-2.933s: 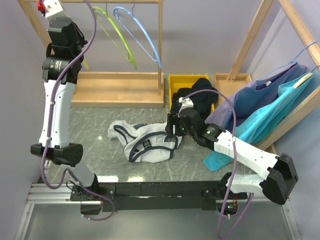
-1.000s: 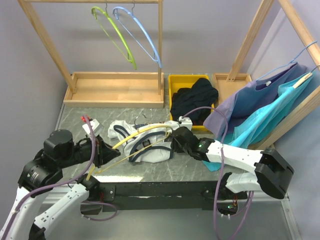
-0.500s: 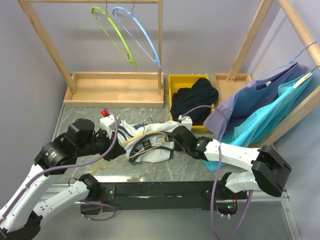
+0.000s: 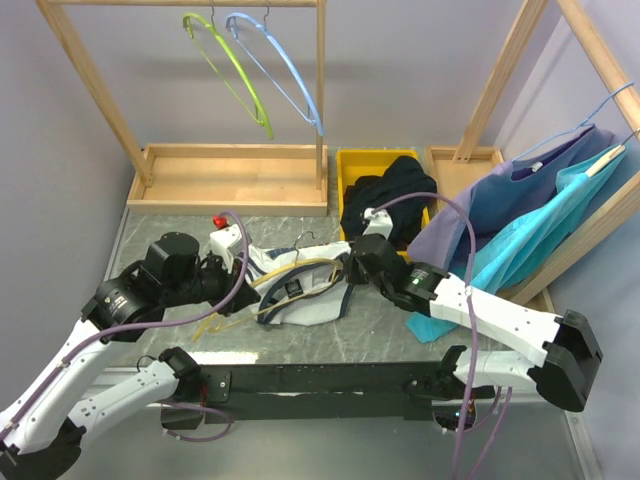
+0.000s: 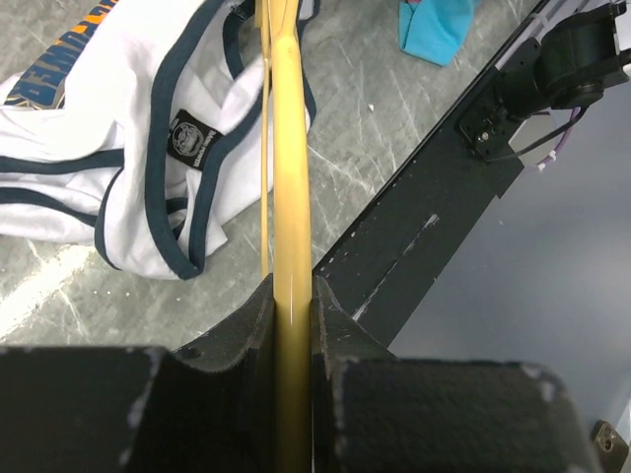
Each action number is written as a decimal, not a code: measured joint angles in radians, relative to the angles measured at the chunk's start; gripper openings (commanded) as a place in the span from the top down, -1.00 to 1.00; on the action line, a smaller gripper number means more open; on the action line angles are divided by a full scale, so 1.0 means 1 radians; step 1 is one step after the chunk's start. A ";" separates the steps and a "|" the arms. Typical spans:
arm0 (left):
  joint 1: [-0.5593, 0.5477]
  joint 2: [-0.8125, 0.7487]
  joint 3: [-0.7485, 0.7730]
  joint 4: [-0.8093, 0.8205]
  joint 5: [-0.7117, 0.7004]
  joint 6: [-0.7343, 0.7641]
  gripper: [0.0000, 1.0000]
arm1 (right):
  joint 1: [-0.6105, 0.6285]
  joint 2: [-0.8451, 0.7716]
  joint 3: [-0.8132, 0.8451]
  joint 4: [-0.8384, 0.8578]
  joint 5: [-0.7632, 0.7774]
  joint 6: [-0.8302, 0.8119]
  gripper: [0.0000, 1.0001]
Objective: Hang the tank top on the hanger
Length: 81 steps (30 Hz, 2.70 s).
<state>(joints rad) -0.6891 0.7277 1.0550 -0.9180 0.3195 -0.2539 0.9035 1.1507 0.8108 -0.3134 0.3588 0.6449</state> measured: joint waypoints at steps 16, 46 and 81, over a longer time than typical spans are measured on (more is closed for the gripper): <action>-0.006 -0.104 -0.132 0.220 0.024 0.076 0.98 | 0.015 0.010 0.237 -0.137 -0.006 -0.075 1.00; -0.035 0.068 -0.520 1.072 0.014 -0.148 0.98 | -0.017 0.014 0.366 -0.145 -0.012 -0.247 -0.09; -0.046 0.194 -0.527 1.223 0.012 -0.227 0.98 | -0.014 0.033 0.225 0.189 -0.051 -0.456 0.18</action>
<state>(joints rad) -0.7349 0.9215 0.5278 0.3050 0.3317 -0.4812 0.8898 1.1835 1.0363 -0.1246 0.3073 0.1886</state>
